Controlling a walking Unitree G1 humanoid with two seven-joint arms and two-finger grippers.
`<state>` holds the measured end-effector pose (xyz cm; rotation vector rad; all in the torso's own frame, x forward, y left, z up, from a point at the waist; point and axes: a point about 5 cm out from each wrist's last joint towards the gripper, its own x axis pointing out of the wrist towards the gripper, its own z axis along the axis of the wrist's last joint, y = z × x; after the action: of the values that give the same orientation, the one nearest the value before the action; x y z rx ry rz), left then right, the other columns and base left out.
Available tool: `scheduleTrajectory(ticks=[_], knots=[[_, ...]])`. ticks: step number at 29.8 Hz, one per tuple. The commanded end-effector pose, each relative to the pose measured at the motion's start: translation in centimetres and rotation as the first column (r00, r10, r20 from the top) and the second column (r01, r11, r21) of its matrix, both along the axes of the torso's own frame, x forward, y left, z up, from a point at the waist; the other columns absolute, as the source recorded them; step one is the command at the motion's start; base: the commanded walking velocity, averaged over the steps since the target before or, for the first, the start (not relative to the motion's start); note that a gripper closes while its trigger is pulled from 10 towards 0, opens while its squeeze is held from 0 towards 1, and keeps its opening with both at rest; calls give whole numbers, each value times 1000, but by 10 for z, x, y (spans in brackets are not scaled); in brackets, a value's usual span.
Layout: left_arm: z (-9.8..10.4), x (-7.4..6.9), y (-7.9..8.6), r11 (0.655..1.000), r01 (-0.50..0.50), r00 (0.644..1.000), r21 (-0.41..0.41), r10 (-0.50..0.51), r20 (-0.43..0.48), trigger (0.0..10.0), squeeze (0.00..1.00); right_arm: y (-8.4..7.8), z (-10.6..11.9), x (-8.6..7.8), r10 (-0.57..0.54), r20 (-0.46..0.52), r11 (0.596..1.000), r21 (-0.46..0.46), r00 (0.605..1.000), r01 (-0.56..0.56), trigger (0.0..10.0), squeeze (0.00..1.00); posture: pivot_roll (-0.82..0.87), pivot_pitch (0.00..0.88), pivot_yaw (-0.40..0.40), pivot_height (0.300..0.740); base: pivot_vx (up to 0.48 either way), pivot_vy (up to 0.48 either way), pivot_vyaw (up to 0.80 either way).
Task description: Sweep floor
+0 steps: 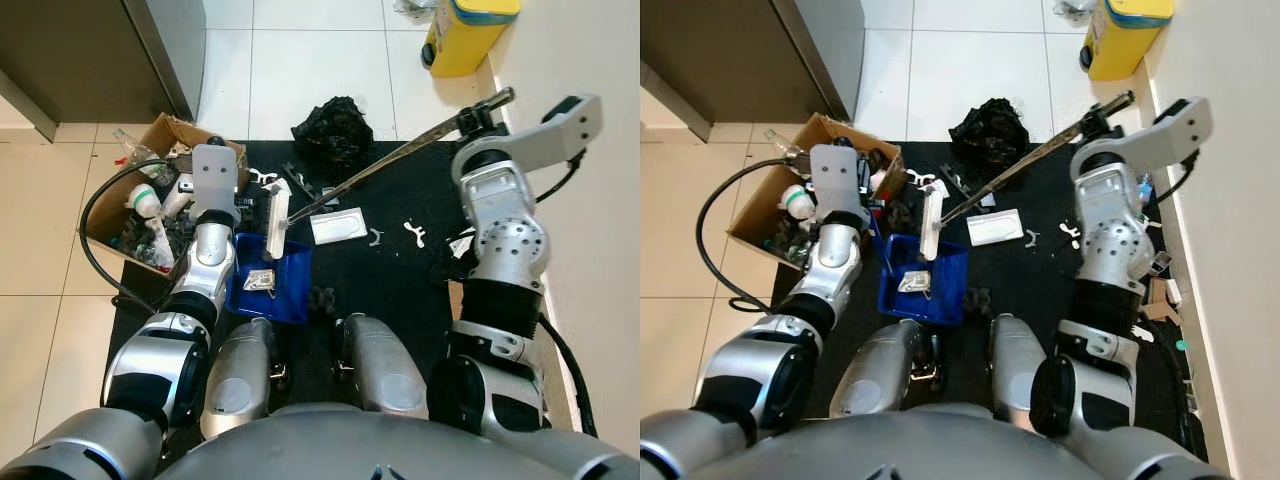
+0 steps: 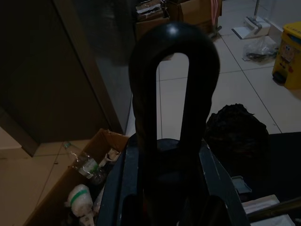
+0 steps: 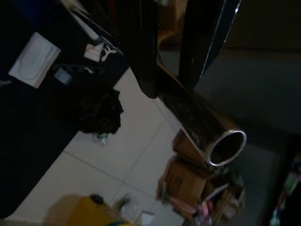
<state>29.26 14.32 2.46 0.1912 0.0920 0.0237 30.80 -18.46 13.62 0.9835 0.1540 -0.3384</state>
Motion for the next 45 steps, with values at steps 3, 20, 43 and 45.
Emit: scheduleTrajectory(ticks=[3, 20, 43, 45], knots=[[-8, -5, 3, 999, 3, 999, 44, -1, -47, 10000, 0, -20, 20, 1, -36, 96, 992, -114, 995, 47, 10000, 0, -12, 40, 8, 740, 0, 0, 0], [-8, -4, 2, 999, 14, 999, 49, -12, -50, 10000, 0, -45, 16, -17, 185, -65, 789, -585, 981, -188, 10000, 0, -33, 46, 14, 740, 0, 0, 0], [-8, -3, 3, 999, 6, 999, 51, -3, -49, 10000, 0, -1, -50, -27, 191, -169, 919, -316, 967, -237, 10000, 0, -15, 39, 11, 740, 0, 0, 0], [-7, -3, 3, 999, 6, 999, 51, -3, -49, 10000, 0, -1, -48, -25, 170, -135, 936, -288, 976, -203, 10000, 0, -15, 39, 11, 740, 0, 0, 0]])
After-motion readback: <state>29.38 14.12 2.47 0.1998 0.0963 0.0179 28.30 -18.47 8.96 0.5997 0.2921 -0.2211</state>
